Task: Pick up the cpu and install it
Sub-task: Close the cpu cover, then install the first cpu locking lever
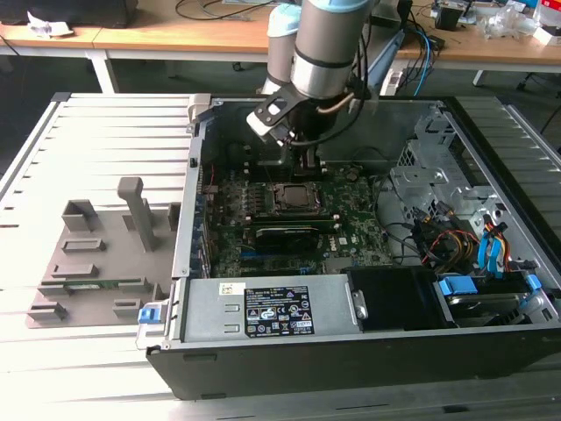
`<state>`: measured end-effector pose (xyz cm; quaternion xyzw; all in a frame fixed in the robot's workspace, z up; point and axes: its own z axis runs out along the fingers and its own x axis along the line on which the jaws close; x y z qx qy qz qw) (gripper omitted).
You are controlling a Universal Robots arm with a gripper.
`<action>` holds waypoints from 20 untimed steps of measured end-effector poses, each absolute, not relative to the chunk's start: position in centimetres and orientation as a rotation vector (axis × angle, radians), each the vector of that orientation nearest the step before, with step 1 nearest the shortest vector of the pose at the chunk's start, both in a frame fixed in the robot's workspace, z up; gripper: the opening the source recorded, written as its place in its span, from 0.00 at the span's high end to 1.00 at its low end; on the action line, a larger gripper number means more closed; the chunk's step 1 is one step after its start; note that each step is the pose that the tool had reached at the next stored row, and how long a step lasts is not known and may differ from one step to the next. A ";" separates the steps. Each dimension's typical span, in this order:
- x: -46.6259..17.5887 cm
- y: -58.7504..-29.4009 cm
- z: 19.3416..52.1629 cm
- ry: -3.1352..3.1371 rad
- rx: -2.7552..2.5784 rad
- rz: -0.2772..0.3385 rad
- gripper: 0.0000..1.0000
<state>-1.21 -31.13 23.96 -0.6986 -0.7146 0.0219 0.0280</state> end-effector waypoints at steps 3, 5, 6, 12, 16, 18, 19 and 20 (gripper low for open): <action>-1.2 -31.1 25.9 -2.204 -2.155 0.064 0.89; -1.2 -31.1 26.6 -2.203 -2.154 0.062 0.89; -1.2 -31.1 26.8 -2.203 -2.153 0.061 0.89; -1.2 -31.1 28.1 -2.202 -2.152 0.059 0.89; -1.2 -31.1 28.1 -2.202 -2.152 0.058 0.89; -1.2 -31.1 28.1 -2.202 -2.152 0.058 0.89; -1.2 -31.1 28.1 -2.202 -2.152 0.058 0.89; -1.2 -31.1 28.1 -2.202 -2.152 0.058 0.89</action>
